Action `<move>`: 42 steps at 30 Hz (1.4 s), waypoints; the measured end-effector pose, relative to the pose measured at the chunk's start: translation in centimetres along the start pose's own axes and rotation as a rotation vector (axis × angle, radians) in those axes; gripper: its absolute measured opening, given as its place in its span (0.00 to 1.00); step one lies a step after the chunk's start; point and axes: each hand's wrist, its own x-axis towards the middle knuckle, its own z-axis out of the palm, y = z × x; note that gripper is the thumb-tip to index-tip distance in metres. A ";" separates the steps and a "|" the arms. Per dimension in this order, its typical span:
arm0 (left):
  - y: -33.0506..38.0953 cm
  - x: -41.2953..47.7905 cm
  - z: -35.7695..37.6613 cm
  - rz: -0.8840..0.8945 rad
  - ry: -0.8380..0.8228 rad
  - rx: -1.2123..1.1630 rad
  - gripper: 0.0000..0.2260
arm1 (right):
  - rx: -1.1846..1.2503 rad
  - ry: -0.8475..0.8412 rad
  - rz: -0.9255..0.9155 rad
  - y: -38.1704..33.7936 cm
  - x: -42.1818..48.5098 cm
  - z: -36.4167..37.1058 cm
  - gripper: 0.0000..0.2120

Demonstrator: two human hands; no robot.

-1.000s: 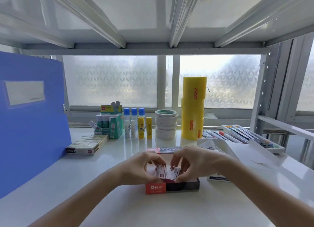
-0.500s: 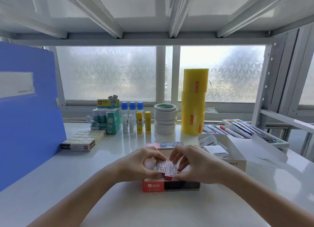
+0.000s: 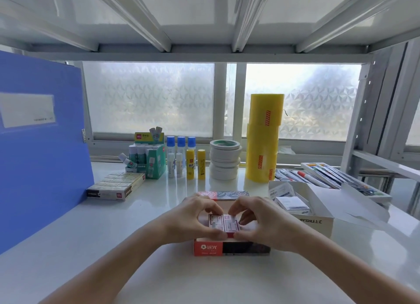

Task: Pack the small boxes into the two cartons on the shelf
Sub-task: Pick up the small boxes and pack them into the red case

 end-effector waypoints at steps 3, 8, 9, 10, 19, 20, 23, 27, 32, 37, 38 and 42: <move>-0.2 0.2 0.2 0.006 -0.019 0.013 0.25 | 0.004 0.008 0.005 0.1 0.0 0.2 0.17; -0.1 0.3 -0.3 0.037 -0.069 -0.084 0.22 | 0.008 0.033 0.027 -0.3 -0.2 0.4 0.17; -0.1 0.2 -0.3 0.041 -0.072 -0.104 0.21 | 0.013 0.034 0.032 -0.3 -0.2 0.4 0.17; -0.1 0.2 -0.3 0.046 -0.070 -0.114 0.21 | 0.018 0.033 0.035 -0.4 -0.2 0.4 0.17; -0.1 0.3 0.0 0.043 -0.028 -0.122 0.22 | 0.078 0.015 0.053 -0.4 -0.3 0.1 0.19; -0.2 0.3 0.0 0.040 -0.028 -0.118 0.22 | 0.079 0.013 0.055 -0.4 -0.3 0.0 0.19; -0.3 0.4 0.0 0.035 -0.031 -0.099 0.23 | 0.076 0.003 0.051 -0.4 -0.3 -0.1 0.19; -0.5 0.4 0.2 0.032 -0.028 -0.072 0.23 | 0.066 -0.003 0.043 -0.4 -0.4 -0.2 0.18; -0.3 0.5 0.3 0.031 0.026 -0.062 0.21 | 0.035 -0.011 0.017 -0.3 -0.2 -0.2 0.17; -0.1 0.5 0.2 0.045 0.054 -0.074 0.21 | 0.029 -0.007 0.009 -0.3 -0.2 -0.2 0.17; -0.1 0.5 0.2 0.045 0.054 -0.079 0.21 | 0.027 -0.006 0.007 -0.3 -0.2 -0.2 0.17; 0.0 0.3 0.1 0.046 0.040 -0.100 0.23 | 0.026 -0.001 0.012 -0.3 -0.2 -0.2 0.17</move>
